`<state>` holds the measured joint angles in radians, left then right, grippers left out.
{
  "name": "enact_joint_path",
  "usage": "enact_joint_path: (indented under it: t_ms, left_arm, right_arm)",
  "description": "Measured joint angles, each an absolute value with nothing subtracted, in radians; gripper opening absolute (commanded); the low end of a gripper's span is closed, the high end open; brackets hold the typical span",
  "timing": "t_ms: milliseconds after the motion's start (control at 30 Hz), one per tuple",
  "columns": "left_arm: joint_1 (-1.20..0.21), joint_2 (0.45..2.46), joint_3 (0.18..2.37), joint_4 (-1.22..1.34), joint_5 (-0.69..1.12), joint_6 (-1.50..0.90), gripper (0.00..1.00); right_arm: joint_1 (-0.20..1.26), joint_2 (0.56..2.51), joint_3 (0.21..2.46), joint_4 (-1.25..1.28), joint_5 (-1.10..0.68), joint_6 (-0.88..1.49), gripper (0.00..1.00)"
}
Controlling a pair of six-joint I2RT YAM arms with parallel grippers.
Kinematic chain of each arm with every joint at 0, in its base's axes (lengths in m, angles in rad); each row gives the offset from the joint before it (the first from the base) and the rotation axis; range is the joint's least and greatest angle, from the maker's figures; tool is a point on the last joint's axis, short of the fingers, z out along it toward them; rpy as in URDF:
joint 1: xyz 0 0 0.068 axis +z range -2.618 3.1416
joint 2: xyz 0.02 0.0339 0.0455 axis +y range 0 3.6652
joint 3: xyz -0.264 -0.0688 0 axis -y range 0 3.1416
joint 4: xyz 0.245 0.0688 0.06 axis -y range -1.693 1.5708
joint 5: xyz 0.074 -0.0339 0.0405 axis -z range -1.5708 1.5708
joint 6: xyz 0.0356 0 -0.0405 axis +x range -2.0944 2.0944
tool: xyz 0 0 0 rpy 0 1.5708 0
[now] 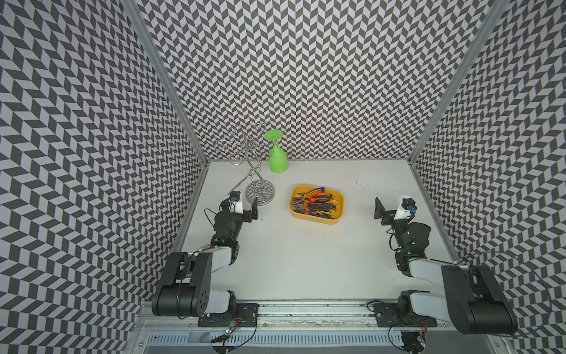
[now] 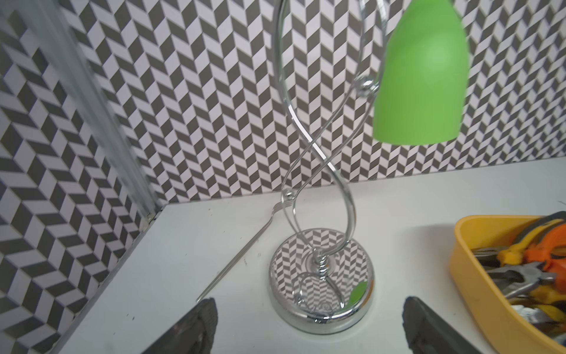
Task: Take the pliers out of the storage box
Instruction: Adjust the storage box at the center of the board.
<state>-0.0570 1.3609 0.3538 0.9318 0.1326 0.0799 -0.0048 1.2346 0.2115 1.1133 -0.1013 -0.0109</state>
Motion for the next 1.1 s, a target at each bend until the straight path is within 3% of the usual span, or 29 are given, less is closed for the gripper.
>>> enact_joint_path:
  t_ms: [333,667,900,1100]
  left_arm:
    - [-0.243,1.211,0.448,0.664,0.265,0.096,0.98]
    - [-0.385,1.145,0.435,0.633,0.387,0.075,0.98]
    - [-0.421,1.145,0.436,0.566,0.519,0.21,0.98]
    - [-0.455,1.154,0.436,0.551,0.552,0.261,0.98]
  right_arm:
    - [-0.002,1.146,0.55,0.626,-0.33,0.196,0.99]
    - [0.12,1.401,0.852,0.253,-0.43,0.097,1.0]
    - [0.197,1.692,1.099,0.065,-0.452,-0.108,0.81]
    - [0.2,1.897,1.309,-0.097,-0.475,-0.287,0.6]
